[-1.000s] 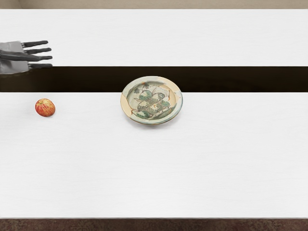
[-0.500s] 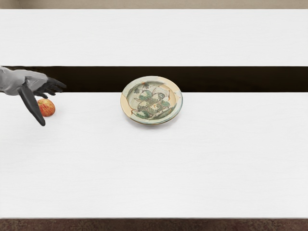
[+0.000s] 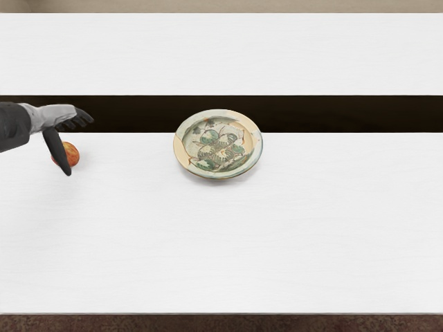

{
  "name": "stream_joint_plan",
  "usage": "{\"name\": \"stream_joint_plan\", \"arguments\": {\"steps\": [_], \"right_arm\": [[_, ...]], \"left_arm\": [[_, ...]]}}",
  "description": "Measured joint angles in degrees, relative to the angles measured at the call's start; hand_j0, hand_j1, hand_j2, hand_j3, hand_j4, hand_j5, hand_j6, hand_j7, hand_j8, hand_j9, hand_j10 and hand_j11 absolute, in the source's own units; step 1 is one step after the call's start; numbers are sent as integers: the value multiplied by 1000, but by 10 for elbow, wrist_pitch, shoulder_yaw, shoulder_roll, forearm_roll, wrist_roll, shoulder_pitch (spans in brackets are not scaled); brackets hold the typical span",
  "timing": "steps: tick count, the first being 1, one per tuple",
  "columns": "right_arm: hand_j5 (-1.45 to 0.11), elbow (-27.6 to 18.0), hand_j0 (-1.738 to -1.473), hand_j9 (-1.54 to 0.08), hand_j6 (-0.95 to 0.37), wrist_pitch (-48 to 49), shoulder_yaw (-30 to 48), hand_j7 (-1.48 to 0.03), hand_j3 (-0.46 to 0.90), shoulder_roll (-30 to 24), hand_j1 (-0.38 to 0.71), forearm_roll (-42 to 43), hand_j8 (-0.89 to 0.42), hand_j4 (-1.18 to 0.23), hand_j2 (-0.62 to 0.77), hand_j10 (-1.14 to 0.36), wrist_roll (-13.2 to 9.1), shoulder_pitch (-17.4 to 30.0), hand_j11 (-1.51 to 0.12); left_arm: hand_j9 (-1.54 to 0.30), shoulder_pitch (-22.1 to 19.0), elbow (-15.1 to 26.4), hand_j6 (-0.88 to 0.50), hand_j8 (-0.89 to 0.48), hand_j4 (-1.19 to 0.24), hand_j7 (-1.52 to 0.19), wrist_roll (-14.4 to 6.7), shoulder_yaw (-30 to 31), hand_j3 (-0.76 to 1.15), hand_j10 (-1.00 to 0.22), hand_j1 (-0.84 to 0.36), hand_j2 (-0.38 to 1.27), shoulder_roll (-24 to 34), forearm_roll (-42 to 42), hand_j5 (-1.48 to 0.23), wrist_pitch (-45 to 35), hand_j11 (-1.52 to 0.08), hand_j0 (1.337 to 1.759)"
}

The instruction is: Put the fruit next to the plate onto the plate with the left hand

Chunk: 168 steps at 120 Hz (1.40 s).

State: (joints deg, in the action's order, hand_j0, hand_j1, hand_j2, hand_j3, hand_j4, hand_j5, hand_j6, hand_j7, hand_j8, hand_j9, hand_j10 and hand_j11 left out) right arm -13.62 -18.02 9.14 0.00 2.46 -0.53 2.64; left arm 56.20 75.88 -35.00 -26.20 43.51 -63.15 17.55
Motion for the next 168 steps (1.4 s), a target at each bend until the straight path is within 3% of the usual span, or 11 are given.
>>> {"name": "stream_joint_plan", "arguments": {"steps": [20, 42, 100, 110, 132, 147, 168], "right_arm": [[0, 0, -1658, 0, 0, 0, 0, 0, 0, 0, -349, 0, 0, 0, 0, 0, 0, 0, 0], [0, 0, -1658, 0, 0, 0, 0, 0, 0, 0, -349, 0, 0, 0, 0, 0, 0, 0, 0], [0, 0, -1658, 0, 0, 0, 0, 0, 0, 0, -349, 0, 0, 0, 0, 0, 0, 0, 0], [0, 0, -1658, 0, 0, 0, 0, 0, 0, 0, -349, 0, 0, 0, 0, 0, 0, 0, 0], [0, 0, -1658, 0, 0, 0, 0, 0, 0, 0, -349, 0, 0, 0, 0, 0, 0, 0, 0], [0, 0, -1658, 0, 0, 0, 0, 0, 0, 0, -349, 0, 0, 0, 0, 0, 0, 0, 0], [0, 0, -1658, 0, 0, 0, 0, 0, 0, 0, -349, 0, 0, 0, 0, 0, 0, 0, 0]], "left_arm": [[-372, -1, -22, -292, -292, -291, -372, 0, 16, 0, -290, 9, 60, -13, -19, -372, -8, -372, 1658], [-447, -2, -48, -350, -350, -349, -448, 0, 22, 0, -348, -61, 72, -31, -48, -448, -28, -447, 1658], [-500, 3, -145, -379, -381, -377, -503, 0, 58, 0, -381, -111, 104, -97, -57, -505, -94, -498, 1657], [-507, 6, -159, -377, -378, -374, -509, 0, 68, 0, -379, -75, 108, -104, -56, -512, -100, -505, 1656], [-510, 8, -170, -378, -379, -376, -511, 0, 87, 0, -379, -63, 58, -105, -56, -513, -104, -508, 1655], [-510, 8, -171, -379, -380, -378, -511, 0, 93, 0, -380, -160, 185, -105, -56, -513, -104, -509, 1657], [-598, 8, -172, -451, -451, -449, -599, 0, 97, 0, -451, -214, 142, -105, -55, -600, -103, -597, 1657]]}}
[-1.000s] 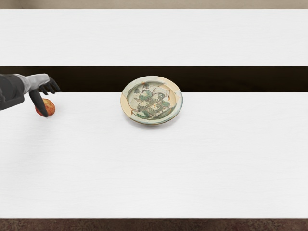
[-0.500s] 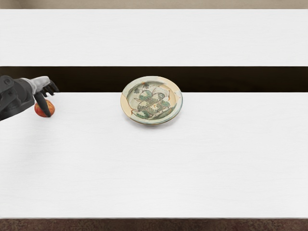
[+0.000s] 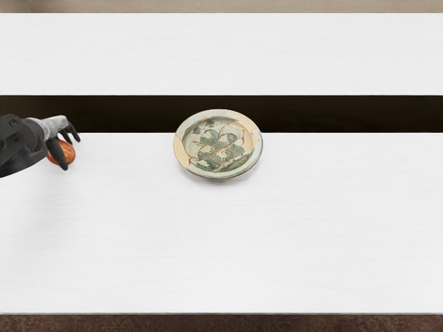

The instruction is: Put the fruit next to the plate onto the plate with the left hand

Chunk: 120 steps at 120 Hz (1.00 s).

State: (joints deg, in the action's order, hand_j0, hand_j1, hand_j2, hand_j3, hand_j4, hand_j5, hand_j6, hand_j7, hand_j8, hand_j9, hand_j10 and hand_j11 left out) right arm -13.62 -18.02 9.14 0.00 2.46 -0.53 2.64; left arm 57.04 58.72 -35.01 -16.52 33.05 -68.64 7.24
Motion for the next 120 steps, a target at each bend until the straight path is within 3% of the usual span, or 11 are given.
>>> {"name": "stream_joint_plan", "arguments": {"steps": [15, 31, 62, 66, 78, 120], "right_arm": [[0, 0, -1658, 0, 0, 0, 0, 0, 0, 0, -349, 0, 0, 0, 0, 0, 0, 0, 0], [0, 0, -1658, 0, 0, 0, 0, 0, 0, 0, -349, 0, 0, 0, 0, 0, 0, 0, 0], [0, 0, -1658, 0, 0, 0, 0, 0, 0, 0, -349, 0, 0, 0, 0, 0, 0, 0, 0], [0, 0, -1658, 0, 0, 0, 0, 0, 0, 0, -349, 0, 0, 0, 0, 0, 0, 0, 0], [0, 0, -1658, 0, 0, 0, 0, 0, 0, 0, -349, 0, 0, 0, 0, 0, 0, 0, 0], [0, 0, -1658, 0, 0, 0, 0, 0, 0, 0, -349, 0, 0, 0, 0, 0, 0, 0, 0]], "left_arm": [[-694, 0, 0, -525, -488, -527, -693, 0, 1, 0, -528, -274, 186, 0, 1, -694, 2, -693, 1657], [-786, 1, 0, -469, -433, -593, -785, 0, 1, 0, -593, -292, 197, 0, 4, -787, 3, -784, 1655], [-994, 29, 3, -313, -286, -712, -992, 0, 1, 0, -463, -386, 339, 0, 30, -1014, 7, -986, 1651], [-1012, 36, 4, -323, -283, -727, -1008, 0, 1, 0, -465, -352, 222, -1, 34, -1026, 6, -1005, 1650], [-1047, 57, 8, -308, -258, -748, -1053, 0, 0, 0, -456, -366, 279, -2, 58, -1071, 7, -1042, 1648], [-1090, 93, 17, -237, -211, -751, -1123, 0, -19, 0, -408, -404, 331, -75, 112, -1183, 6, -1091, 1646]]}}
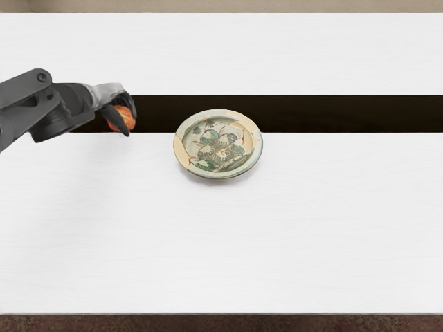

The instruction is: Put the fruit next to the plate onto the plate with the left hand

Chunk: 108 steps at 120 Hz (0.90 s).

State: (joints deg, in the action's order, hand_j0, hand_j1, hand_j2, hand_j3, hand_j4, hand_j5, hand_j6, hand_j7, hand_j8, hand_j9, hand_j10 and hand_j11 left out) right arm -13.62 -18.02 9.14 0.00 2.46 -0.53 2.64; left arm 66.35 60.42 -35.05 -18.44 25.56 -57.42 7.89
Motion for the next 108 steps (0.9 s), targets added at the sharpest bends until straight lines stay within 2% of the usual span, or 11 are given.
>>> {"name": "stream_joint_plan", "arguments": {"steps": [48, 59, 74, 78, 82, 96, 108], "right_arm": [[0, 0, -1658, 0, 0, 0, 0, 0, 0, 0, -349, 0, 0, 0, 0, 0, 0, 0, 0], [0, 0, -1658, 0, 0, 0, 0, 0, 0, 0, -349, 0, 0, 0, 0, 0, 0, 0, 0], [0, 0, -1658, 0, 0, 0, 0, 0, 0, 0, -349, 0, 0, 0, 0, 0, 0, 0, 0], [0, 0, -1658, 0, 0, 0, 0, 0, 0, 0, -349, 0, 0, 0, 0, 0, 0, 0, 0], [0, 0, -1658, 0, 0, 0, 0, 0, 0, 0, -349, 0, 0, 0, 0, 0, 0, 0, 0], [0, 0, -1658, 0, 0, 0, 0, 0, 0, 0, -349, 0, 0, 0, 0, 0, 0, 0, 0], [0, 0, -1658, 0, 0, 0, 0, 0, 0, 0, -349, 0, 0, 0, 0, 0, 0, 0, 0]], "left_arm": [[-1098, 47, 1, -218, -196, -745, -1136, 0, -22, 0, -397, -419, 339, -105, 8, -1220, 0, -1102, 1645], [-1098, 43, 0, -214, -196, -745, -1135, 0, -21, 0, -391, -425, 349, -137, 11, -1223, 0, -1105, 1645], [-1106, 39, -1, -203, -182, -753, -1141, 0, -11, 0, -375, -435, 344, -152, 11, -1229, 0, -1115, 1644], [-1081, 39, -2, -216, -195, -740, -1114, 0, -3, 0, -387, -418, 327, -160, 10, -1195, 0, -1090, 1645], [-983, 38, -2, -235, -219, -678, -1012, 0, 3, 0, -390, -362, 288, -167, 9, -1083, -2, -992, 1646], [-602, 30, -2, -169, -160, -418, -618, 0, 13, 0, -256, -95, 171, -166, 17, -658, -4, -606, 1651], [-379, 33, -1, -112, -107, -265, -389, 0, 9, 0, -165, 68, 107, -149, 70, -414, -3, -382, 1654]]}}
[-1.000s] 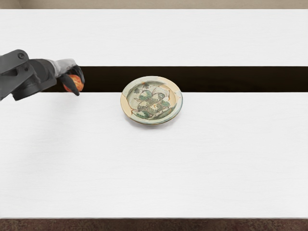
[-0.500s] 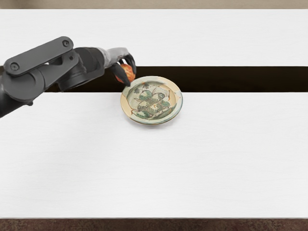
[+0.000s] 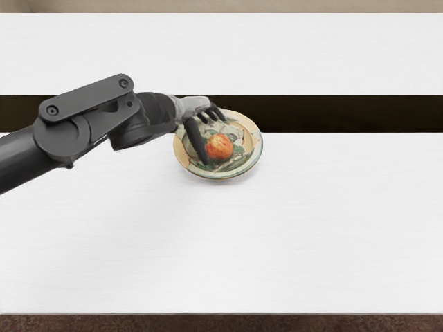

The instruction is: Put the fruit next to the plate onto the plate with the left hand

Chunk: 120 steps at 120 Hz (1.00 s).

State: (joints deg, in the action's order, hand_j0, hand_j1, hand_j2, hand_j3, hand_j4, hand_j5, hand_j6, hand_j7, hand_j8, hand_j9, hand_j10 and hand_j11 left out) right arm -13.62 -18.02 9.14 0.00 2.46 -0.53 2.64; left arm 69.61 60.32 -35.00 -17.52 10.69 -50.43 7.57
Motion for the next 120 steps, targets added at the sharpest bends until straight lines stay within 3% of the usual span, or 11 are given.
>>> {"name": "stream_joint_plan", "arguments": {"steps": [21, 33, 38, 55, 62, 71, 86, 100, 120], "right_arm": [[0, 0, -1658, 0, 0, 0, 0, 0, 0, 0, -349, 0, 0, 0, 0, 0, 0, 0, 0], [0, 0, -1658, 0, 0, 0, 0, 0, 0, 0, -349, 0, 0, 0, 0, 0, 0, 0, 0], [0, 0, -1658, 0, 0, 0, 0, 0, 0, 0, -349, 0, 0, 0, 0, 0, 0, 0, 0], [0, 0, -1658, 0, 0, 0, 0, 0, 0, 0, -349, 0, 0, 0, 0, 0, 0, 0, 0], [0, 0, -1658, 0, 0, 0, 0, 0, 0, 0, -349, 0, 0, 0, 0, 0, 0, 0, 0], [0, 0, -1658, 0, 0, 0, 0, 0, 0, 0, -349, 0, 0, 0, 0, 0, 0, 0, 0], [0, 0, -1658, 0, 0, 0, 0, 0, 0, 0, -349, 0, 0, 0, 0, 0, 0, 0, 0], [0, 0, -1658, 0, 0, 0, 0, 0, 0, 0, -349, 0, 0, 0, 0, 0, 0, 0, 0], [0, 0, -1658, 0, 0, 0, 0, 0, 0, 0, -349, 0, 0, 0, 0, 0, 0, 0, 0]], "left_arm": [[-176, -6, 0, -61, -58, -125, -180, 0, -58, 0, -82, 217, 48, 99, 135, -190, 33, -177, 1656], [-118, -38, 0, -45, -44, -84, -120, 0, -78, 0, -59, 259, 31, 137, 206, -127, 78, -119, 1657], [-101, -72, -1, -41, -40, -73, -103, 0, -95, 0, -52, 271, 26, 154, 229, -109, 107, -102, 1657], [-64, -209, -3, -31, -31, -47, -66, 0, -257, 0, -37, 297, 16, 220, 297, -68, 229, -65, 1658], [-55, -225, -10, -29, -28, -41, -56, 0, -318, 0, -33, 304, 13, 221, 320, -58, 249, -56, 1658], [-47, -226, -51, -27, -26, -35, -47, 0, -365, 0, -29, 310, 11, 225, 361, -49, 262, -47, 1658], [-38, -283, -112, -23, -23, -28, -38, 0, -394, 0, -25, 317, 8, 228, 433, -39, 271, -38, 1658], [-32, -342, -136, -20, -20, -23, -32, 0, -403, 0, -21, 321, 6, 227, 476, -33, 273, -32, 1658], [-28, -350, -160, -18, -18, -20, -28, 0, -406, 0, -19, 323, 5, 231, 516, -28, 274, -28, 1658]]}}
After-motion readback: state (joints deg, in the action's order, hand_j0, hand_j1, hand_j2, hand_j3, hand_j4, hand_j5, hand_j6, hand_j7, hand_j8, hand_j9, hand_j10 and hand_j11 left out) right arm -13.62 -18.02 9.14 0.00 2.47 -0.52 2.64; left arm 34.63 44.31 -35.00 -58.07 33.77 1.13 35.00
